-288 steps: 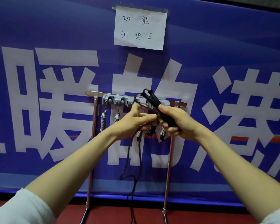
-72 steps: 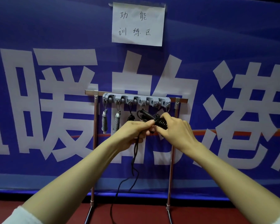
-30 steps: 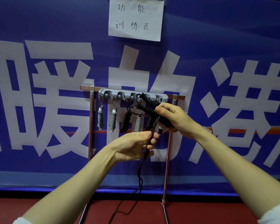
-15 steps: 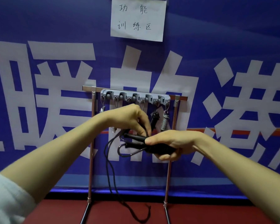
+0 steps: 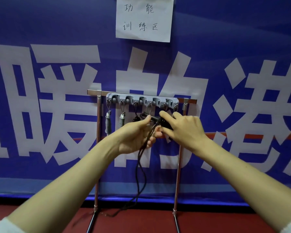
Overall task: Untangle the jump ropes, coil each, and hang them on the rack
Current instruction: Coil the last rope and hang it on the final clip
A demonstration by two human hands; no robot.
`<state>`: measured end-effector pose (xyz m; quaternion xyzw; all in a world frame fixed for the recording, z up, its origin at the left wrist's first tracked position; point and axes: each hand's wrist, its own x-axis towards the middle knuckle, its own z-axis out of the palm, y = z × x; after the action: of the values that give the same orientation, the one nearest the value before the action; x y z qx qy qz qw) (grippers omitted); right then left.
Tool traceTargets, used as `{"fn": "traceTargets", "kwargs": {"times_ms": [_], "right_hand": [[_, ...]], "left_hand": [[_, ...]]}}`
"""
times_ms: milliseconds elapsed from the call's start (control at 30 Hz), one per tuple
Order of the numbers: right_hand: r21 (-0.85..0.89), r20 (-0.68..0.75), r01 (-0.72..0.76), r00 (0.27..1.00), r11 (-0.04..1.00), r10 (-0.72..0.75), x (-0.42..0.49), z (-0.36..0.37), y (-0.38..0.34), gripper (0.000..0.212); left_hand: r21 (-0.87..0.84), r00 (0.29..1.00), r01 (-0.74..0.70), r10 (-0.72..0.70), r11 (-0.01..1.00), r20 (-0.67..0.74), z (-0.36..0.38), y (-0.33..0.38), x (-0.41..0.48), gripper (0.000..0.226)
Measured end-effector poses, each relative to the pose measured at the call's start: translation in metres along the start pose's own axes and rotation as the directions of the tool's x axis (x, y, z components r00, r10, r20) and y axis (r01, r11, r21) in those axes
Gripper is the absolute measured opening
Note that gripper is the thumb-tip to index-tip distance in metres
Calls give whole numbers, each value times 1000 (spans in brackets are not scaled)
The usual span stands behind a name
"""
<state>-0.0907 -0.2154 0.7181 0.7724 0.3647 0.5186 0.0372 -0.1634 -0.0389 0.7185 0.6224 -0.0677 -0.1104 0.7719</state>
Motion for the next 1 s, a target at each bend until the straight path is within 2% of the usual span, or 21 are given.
{"fn": "traceTargets", "kwargs": {"times_ms": [33, 100, 233, 267, 333, 400, 467, 500, 567, 600, 633, 667, 700, 733, 767, 833, 900, 933, 1000], "right_hand": [[-17, -74, 34, 997, 999, -36, 1, 2, 1, 52], [-30, -172, 83, 981, 996, -87, 1, 6, 5, 50], [-45, -257, 141, 955, 989, -148, 3, 6, 11, 47], [-45, -259, 147, 954, 988, -154, 3, 4, 11, 47], [-54, -267, 168, 947, 984, -177, 2, 3, 12, 47], [-72, -276, 211, 935, 975, -223, 1, 2, 13, 47], [-73, -268, 233, 932, 970, -245, 0, 1, 15, 47], [-71, -251, 226, 939, 972, -236, 0, 1, 16, 48], [-70, -199, 177, 962, 982, -188, -2, 4, 17, 48], [-66, -149, 137, 978, 988, -145, -4, 4, 16, 50], [-55, -65, 94, 993, 994, -98, -5, 3, 13, 54], [-33, 67, 40, 997, 999, -37, -5, 1, 11, 59], [6, 225, -33, 974, 999, 30, -4, -2, 8, 63], [54, 352, -117, 932, 992, 90, -5, -4, 5, 65], [88, 440, -190, 888, 978, 133, -5, -5, 3, 65], [161, 517, -317, 834, 935, 193, -6, -7, -1, 62], [251, 537, -421, 810, 872, 237, -7, -8, -5, 55], [302, 524, -463, 811, 833, 261, -8, -8, -6, 51], [384, 447, -490, 840, 782, 307, -8, -11, -8, 41]], "left_hand": [[-136, 997, 55, -48, 989, 55, -3, 0, 1, 47], [-296, 989, 93, -54, 951, 138, -6, -1, 3, 39], [-395, 974, 117, -28, 911, 223, 0, -11, 5, 16], [-411, 966, 124, -16, 903, 257, -1, -14, 6, 15], [-417, 950, 142, -6, 898, 311, -3, -17, 8, 29], [-376, 949, 143, -19, 916, 315, -2, -18, 8, 27], [-298, 972, 106, -35, 949, 234, 5, -17, 6, 8], [-252, 983, 72, -27, 965, 179, 7, -16, 5, 7], [-144, 994, -48, 62, 988, 95, 10, -15, 5, 9], [-37, 989, -141, 142, 989, 42, 11, -14, 4, 9], [149, 968, -243, 250, 958, -28, 9, -14, 5, 9], [413, 913, -322, 395, 852, -103, 7, -15, 7, 9], [679, 813, -347, 569, 647, -127, 3, -17, 11, 10], [856, 698, -313, 711, 412, -87, -1, -20, 16, 13], [938, 609, -262, 793, 228, -23, -4, -23, 20, 15], [974, 497, -228, 861, 6, 111, -1, -28, 24, 21], [964, 382, -203, 892, -173, 241, 6, -32, 26, 30], [951, 325, -209, 901, -227, 287, 10, -32, 27, 32], [936, 232, -223, 918, -271, 321, 11, -31, 29, 29]]}}
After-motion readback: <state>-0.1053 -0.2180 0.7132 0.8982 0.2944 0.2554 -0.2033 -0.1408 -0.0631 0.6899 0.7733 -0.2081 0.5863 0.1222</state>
